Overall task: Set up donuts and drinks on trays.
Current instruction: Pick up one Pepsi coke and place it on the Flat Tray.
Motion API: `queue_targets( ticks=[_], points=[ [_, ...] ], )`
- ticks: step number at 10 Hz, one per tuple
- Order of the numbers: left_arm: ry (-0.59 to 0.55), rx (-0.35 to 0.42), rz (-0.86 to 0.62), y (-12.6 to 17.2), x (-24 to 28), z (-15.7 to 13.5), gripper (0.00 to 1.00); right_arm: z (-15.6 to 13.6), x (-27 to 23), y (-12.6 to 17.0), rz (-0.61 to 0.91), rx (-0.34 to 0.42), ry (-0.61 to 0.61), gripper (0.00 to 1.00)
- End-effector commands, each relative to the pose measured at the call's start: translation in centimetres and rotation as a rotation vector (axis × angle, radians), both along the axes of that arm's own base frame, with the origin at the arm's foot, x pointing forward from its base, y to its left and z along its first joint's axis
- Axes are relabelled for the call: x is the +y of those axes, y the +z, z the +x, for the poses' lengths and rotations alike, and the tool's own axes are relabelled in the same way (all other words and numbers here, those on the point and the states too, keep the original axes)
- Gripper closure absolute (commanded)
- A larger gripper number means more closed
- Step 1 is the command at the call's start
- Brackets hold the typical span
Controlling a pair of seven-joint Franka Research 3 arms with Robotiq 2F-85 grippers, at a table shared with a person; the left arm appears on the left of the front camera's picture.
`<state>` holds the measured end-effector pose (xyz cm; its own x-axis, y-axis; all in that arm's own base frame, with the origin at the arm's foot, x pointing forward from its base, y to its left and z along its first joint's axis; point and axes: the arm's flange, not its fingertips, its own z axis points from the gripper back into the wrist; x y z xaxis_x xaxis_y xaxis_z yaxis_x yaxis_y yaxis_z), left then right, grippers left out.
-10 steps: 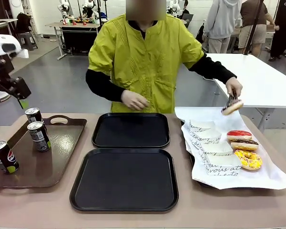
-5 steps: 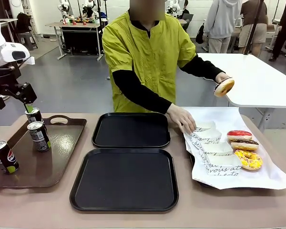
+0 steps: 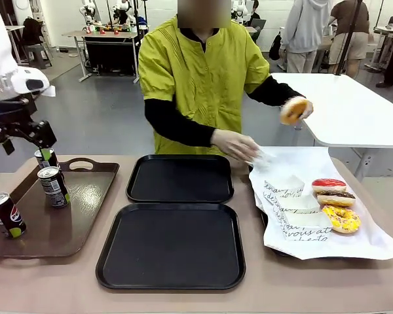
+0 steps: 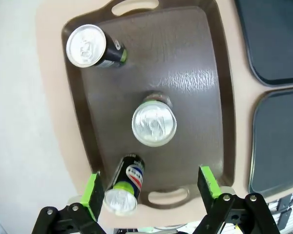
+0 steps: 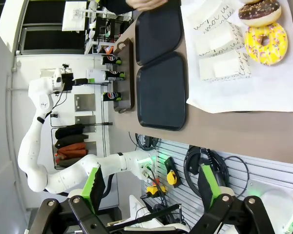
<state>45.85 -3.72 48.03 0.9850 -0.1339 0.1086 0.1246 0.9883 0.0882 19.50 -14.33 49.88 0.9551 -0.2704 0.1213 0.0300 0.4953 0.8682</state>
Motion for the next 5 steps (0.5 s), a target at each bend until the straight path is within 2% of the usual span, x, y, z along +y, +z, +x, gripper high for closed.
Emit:
queue_targets(
  ticks=[1,3,5],
  points=[
    [0.067,-0.034,-0.005,-1.7,0.1,2.3,0.0,0.1,-0.1,0.0,0.012,-0.011,0.004,0.0],
    [0.112,-0.038,-0.035,-2.6,0.8,3.5,0.0,0.1,-0.1,0.0,0.012,-0.011,0.004,0.0],
    [0.129,-0.001,-0.042,-4.2,1.1,4.5,0.0,0.1,-0.1,0.0,0.012,-0.011,0.004,0.0]
  ],
)
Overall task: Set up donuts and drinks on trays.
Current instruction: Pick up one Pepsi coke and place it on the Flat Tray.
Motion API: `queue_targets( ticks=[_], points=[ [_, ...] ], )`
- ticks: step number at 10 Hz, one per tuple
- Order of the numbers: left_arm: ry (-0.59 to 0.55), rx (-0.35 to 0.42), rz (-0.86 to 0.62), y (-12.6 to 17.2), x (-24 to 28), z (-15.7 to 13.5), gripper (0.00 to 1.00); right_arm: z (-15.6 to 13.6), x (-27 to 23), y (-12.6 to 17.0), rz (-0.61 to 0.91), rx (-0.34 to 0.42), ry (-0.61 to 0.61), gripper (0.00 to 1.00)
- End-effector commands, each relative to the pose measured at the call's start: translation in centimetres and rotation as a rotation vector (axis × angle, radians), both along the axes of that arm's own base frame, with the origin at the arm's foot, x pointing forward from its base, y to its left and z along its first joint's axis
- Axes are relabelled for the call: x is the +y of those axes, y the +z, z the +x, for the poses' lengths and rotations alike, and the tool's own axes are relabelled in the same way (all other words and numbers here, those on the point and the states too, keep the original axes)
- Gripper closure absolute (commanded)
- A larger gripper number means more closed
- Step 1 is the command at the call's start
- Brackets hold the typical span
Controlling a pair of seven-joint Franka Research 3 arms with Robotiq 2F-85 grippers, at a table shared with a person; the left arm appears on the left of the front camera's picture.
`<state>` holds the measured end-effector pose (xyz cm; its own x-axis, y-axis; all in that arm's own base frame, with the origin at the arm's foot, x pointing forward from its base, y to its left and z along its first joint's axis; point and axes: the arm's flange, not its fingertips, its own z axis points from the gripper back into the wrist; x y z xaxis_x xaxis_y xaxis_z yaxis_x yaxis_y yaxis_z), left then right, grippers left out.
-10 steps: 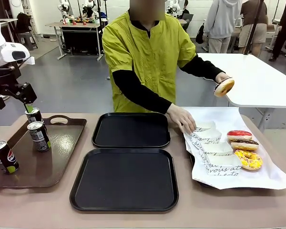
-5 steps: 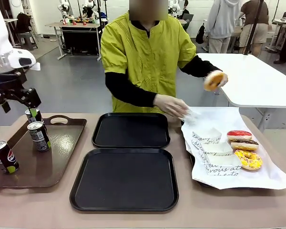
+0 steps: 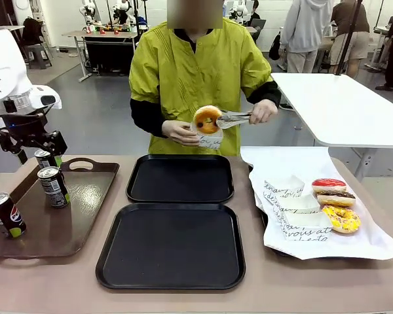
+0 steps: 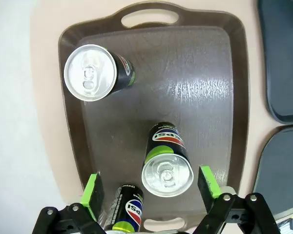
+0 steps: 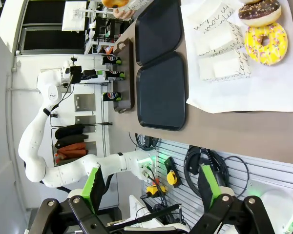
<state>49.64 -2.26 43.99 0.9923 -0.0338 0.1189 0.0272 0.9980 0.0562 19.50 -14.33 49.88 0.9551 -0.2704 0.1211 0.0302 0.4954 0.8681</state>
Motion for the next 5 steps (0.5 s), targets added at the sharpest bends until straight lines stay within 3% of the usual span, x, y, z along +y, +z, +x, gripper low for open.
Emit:
queue_targets(
  ticks=[1,5],
  points=[
    [0.034,0.018,-0.012,-0.8,-0.3,0.8,0.0,0.1,-0.1,0.0,0.012,-0.011,0.004,0.0],
    [0.029,-0.015,-0.091,-1.5,-0.4,-0.6,0.0,0.1,-0.1,0.0,0.012,-0.011,0.004,0.0]
  ],
)
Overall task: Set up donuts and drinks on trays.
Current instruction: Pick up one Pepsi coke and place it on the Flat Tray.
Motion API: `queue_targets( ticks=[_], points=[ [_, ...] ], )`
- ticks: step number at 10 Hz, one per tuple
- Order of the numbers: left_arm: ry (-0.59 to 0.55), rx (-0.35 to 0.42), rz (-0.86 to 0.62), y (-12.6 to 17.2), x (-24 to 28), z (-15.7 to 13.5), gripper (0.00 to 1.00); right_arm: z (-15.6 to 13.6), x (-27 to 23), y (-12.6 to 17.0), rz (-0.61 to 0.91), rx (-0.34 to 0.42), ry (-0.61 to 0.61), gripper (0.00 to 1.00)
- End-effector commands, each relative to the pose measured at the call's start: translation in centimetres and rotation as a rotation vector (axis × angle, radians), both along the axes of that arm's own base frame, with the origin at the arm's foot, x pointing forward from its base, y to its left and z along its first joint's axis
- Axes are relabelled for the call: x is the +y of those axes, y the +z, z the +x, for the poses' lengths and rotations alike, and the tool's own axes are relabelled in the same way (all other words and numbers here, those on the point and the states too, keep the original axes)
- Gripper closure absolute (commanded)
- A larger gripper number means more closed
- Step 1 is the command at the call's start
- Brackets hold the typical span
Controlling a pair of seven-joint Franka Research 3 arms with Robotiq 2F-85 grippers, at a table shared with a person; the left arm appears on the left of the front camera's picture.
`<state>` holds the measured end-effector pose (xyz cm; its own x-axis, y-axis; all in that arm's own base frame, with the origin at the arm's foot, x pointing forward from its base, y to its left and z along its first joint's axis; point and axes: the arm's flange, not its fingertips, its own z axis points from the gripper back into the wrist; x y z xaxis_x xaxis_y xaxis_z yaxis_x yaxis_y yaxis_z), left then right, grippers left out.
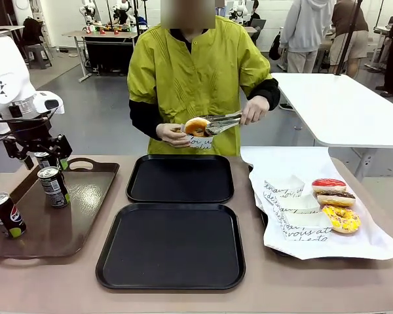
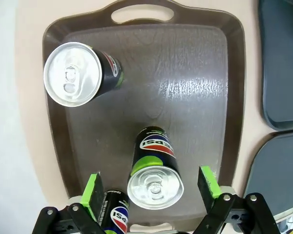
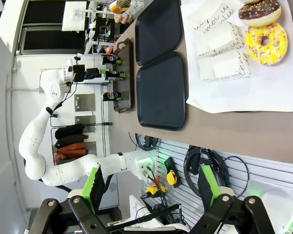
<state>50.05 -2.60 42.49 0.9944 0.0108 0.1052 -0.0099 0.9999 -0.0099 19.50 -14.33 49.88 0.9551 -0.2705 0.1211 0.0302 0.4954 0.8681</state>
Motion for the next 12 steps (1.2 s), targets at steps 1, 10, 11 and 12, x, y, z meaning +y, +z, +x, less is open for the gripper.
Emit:
queue_targets(
  ticks=[1,10,11,12],
  points=[
    [-0.015,-0.025,-0.021,0.1,-0.2,-0.9,0.0,0.1,-0.1,0.0,0.012,-0.011,0.004,0.0],
    [-0.028,-0.05,-0.048,-3.6,0.6,-0.4,0.0,0.1,-0.1,0.0,0.012,-0.011,0.004,0.0],
    [-0.028,-0.038,-0.034,-4.0,0.7,-0.4,0.0,0.1,-0.1,0.0,0.012,-0.011,0.004,0.0],
    [-0.03,-0.034,-0.03,-4.2,0.6,-0.3,0.0,0.1,-0.1,0.0,0.012,-0.011,0.004,0.0]
  ],
)
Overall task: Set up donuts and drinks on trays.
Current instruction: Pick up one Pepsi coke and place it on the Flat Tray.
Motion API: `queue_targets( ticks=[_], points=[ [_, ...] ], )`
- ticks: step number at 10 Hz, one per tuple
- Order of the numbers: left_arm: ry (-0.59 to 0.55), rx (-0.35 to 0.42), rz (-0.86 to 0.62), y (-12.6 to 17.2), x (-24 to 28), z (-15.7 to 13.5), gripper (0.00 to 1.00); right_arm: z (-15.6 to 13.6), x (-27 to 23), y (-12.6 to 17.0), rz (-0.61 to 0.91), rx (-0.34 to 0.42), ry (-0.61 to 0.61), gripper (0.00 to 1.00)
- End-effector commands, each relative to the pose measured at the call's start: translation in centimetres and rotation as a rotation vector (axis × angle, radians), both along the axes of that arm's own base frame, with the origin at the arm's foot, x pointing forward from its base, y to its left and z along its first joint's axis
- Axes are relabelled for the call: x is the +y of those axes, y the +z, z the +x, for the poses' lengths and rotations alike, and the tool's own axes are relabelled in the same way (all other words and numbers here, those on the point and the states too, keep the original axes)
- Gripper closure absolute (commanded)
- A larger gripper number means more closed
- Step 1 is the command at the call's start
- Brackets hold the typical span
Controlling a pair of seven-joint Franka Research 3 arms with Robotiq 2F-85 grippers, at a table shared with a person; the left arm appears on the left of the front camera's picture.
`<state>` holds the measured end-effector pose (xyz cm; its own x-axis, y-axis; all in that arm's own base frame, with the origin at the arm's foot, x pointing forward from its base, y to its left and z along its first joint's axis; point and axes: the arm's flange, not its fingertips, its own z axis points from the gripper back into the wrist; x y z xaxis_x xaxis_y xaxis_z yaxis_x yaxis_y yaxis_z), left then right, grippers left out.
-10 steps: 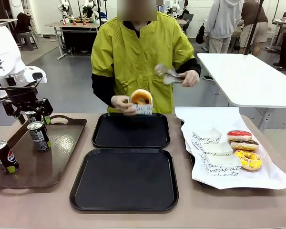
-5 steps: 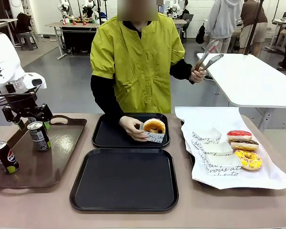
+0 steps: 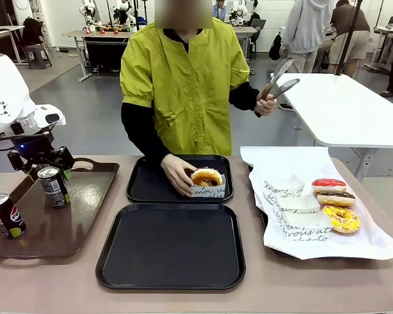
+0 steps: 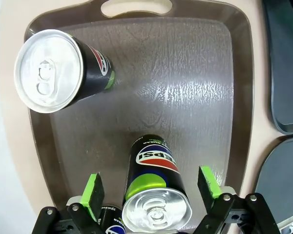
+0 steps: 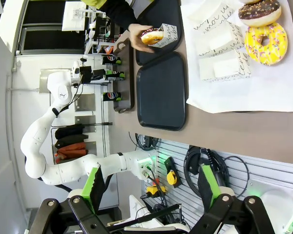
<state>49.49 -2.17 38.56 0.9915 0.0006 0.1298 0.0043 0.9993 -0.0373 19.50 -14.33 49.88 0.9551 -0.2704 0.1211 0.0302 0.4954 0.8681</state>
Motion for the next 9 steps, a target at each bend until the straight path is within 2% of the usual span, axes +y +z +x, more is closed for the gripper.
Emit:
queue_targets(
  ticks=[1,2,3,4,6,7,9],
  points=[
    [-0.024,-0.003,-0.001,-0.18,0.18,0.31,0.0,0.14,-0.06,-0.01,0.012,-0.011,0.004,0.0],
    [-0.042,-0.006,-0.002,-0.12,0.14,0.12,0.51,0.14,-0.06,-0.01,0.012,-0.011,0.004,0.0],
    [-0.044,-0.004,0.004,0.03,0.08,0.01,0.57,0.14,-0.06,-0.01,0.012,-0.011,0.004,0.0],
    [-0.041,0.002,0.01,0.15,0.05,-0.01,1.0,0.14,-0.06,-0.01,0.012,-0.011,0.004,0.0],
    [-0.044,0.004,0.02,0.14,0.09,-0.09,1.0,0.14,-0.06,-0.01,0.012,-0.011,0.004,0.0],
    [-0.044,0.015,0.029,0.16,0.09,-0.08,0.82,0.14,-0.06,-0.01,0.012,-0.011,0.004,0.0],
    [-0.04,0.021,0.041,0.33,0.11,-0.23,1.0,0.14,-0.06,-0.01,0.012,-0.011,0.004,0.0]
  ],
)
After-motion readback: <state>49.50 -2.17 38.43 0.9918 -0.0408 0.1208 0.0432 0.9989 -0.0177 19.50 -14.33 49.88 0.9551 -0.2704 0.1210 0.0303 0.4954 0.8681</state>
